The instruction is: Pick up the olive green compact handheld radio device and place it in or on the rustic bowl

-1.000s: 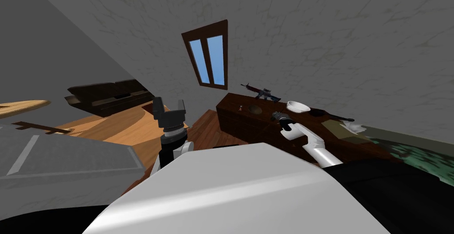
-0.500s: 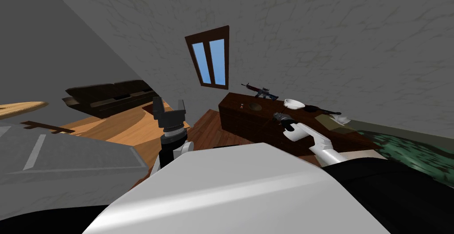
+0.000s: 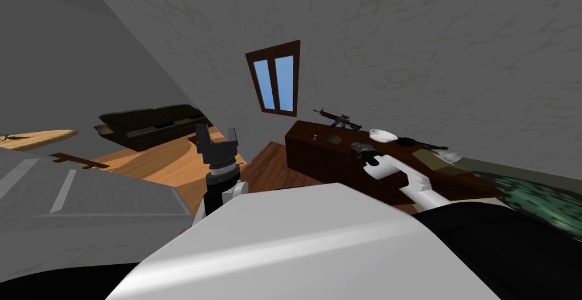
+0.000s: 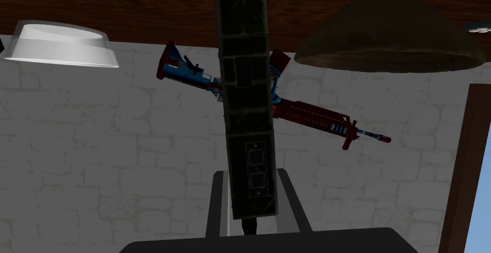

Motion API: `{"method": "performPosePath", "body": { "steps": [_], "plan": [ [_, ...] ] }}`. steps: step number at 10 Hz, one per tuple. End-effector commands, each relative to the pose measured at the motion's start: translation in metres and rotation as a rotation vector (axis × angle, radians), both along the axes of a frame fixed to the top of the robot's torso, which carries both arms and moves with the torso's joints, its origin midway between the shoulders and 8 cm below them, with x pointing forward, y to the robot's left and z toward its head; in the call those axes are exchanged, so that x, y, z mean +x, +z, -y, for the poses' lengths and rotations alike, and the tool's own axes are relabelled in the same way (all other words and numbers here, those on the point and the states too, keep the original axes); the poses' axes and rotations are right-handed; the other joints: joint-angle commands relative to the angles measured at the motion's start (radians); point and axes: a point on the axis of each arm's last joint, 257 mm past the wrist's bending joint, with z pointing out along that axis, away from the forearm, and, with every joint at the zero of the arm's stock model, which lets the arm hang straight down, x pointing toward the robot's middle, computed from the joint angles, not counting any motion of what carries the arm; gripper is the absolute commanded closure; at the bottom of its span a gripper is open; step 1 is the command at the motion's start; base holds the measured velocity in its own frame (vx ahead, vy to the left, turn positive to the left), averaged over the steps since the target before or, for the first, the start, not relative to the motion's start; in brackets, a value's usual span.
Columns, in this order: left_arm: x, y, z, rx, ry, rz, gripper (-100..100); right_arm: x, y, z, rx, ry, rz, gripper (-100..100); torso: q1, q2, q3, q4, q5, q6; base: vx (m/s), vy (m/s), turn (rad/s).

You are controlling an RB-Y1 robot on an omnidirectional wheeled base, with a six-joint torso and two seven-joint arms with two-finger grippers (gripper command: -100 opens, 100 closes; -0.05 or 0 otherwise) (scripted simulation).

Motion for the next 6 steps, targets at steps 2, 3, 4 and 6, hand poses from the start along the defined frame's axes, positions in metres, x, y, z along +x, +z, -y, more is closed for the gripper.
{"method": "performPosePath", "body": {
  "steps": [2, 3, 4, 6],
  "plan": [
    [0.0, 0.0, 0.0, 0.0, 0.0, 0.0, 0, 0.011, 0.031, -0.009, -0.017, 0.002, 0.039, 100, -0.001, -0.003, -0.002, 0.0, 0.0, -0.001, 0.195, 0.054, 0.076],
    [0.0, 0.0, 0.0, 0.0, 0.0, 0.0, 0, 0.013, 0.038, -0.01, -0.022, 0.002, 0.047, 100, -0.001, -0.006, -0.004, -0.001, 0.0, -0.002, 0.16, 0.043, 0.081],
    [0.0, 0.0, 0.0, 0.0, 0.0, 0.0, 0, 0.017, 0.051, -0.012, -0.031, 0.003, 0.063, 100, -0.002, -0.005, -0.003, -0.001, 0.0, -0.002, 0.145, 0.042, 0.079],
    [0.0, 0.0, 0.0, 0.0, 0.0, 0.0, 0, 0.023, 0.077, -0.017, -0.049, 0.003, 0.098, 100, -0.003, -0.004, -0.002, 0.0, 0.0, -0.002, 0.175, 0.004, 0.068]
  ]
}}
